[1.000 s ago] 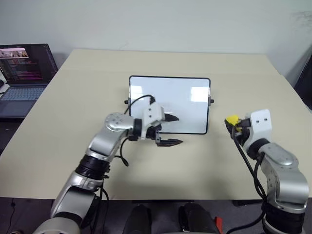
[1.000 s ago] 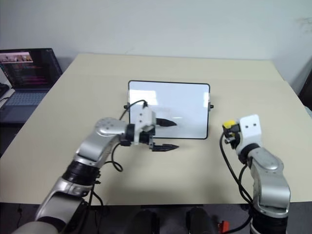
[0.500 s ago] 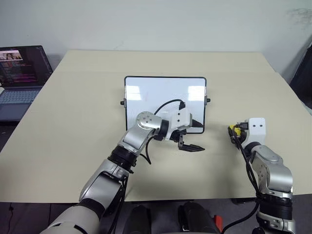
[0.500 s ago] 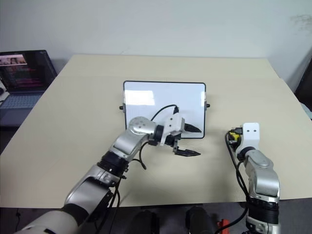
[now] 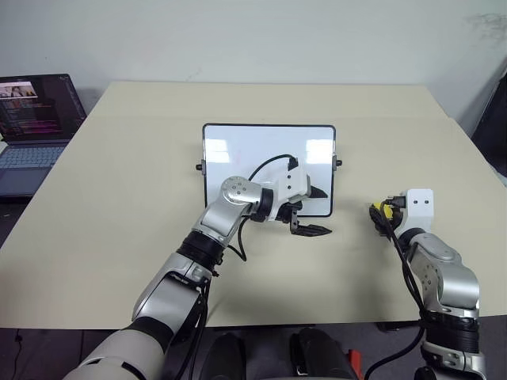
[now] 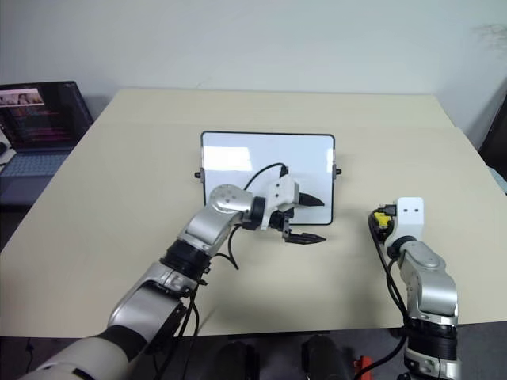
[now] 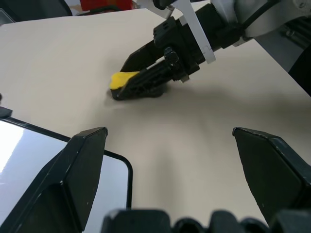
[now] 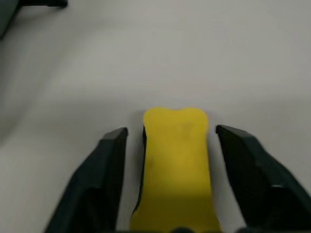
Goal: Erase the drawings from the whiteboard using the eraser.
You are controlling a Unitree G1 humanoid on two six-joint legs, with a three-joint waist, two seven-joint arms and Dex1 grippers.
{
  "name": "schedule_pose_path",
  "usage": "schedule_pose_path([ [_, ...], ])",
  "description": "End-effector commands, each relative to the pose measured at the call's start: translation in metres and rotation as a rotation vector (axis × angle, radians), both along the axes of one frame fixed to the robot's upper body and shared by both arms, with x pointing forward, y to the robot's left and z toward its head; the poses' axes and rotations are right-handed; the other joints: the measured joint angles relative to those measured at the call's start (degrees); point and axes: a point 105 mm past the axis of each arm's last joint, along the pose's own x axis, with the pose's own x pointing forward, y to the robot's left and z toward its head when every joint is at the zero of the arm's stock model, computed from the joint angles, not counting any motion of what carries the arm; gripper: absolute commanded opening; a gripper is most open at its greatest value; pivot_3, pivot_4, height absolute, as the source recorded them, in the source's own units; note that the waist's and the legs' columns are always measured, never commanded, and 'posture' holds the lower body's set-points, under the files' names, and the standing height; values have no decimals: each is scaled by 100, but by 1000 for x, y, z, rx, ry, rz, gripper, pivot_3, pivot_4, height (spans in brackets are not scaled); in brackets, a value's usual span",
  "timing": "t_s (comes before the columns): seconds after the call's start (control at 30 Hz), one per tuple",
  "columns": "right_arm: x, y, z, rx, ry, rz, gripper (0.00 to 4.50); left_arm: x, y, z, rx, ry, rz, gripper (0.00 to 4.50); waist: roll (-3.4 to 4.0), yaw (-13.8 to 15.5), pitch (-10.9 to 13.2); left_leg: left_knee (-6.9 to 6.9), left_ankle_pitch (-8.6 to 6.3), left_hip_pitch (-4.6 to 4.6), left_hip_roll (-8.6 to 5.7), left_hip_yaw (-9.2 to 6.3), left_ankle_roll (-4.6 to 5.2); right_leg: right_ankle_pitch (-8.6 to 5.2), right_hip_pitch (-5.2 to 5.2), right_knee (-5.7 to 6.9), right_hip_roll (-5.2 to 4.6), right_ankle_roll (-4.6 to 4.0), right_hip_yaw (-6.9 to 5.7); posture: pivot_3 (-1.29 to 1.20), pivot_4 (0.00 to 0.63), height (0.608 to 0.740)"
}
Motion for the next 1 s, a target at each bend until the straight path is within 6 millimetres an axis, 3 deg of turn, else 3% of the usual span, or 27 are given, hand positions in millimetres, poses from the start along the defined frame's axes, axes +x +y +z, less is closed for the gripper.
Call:
schedule_pose_path([
  [0.03,3,-3,13,1,-51,-10,4373,4,-4,19,-38,-64,-1,4500,0,0,0,0,0,0,0,0,0,0,0,0,0,0,0,0,150,740],
  [0.3,-1,-3,17,5,-72,10,4482,5,4,19,-52,-64,27,4500,0,-2,0,0,0,0,0,-1,0,0,0,0,1,-1,0,0,150,740],
  [0.4,-3,6,36,15,-149,51,4482,4,14,26,-81,-72,53,4500,5,-9,3,-1,0,0,2,-1,0,1,0,1,1,-1,0,0,150,740],
  [0.53,-12,14,60,37,-235,82,4482,8,43,33,-127,-58,158,4500,9,-12,5,-1,0,0,9,-2,0,2,-1,2,2,-3,0,0,150,740],
  [0.67,-15,6,51,20,-192,48,4482,9,61,31,-146,-28,243,4500,9,6,5,0,0,1,13,-9,0,1,0,2,0,-2,-4,0,150,740],
  [0.83,-10,-14,38,-19,-128,-24,4482,6,61,31,-154,-36,261,4500,9,57,5,4,0,-3,5,-3,-1,2,2,0,-22,-1,-2,0,150,740],
  [1.0,-15,-6,69,-49,-283,9,4482,8,80,37,-220,-55,370,4500,11,15,6,1,0,0,7,-4,0,1,2,2,-15,-1,-2,0,150,740],
])
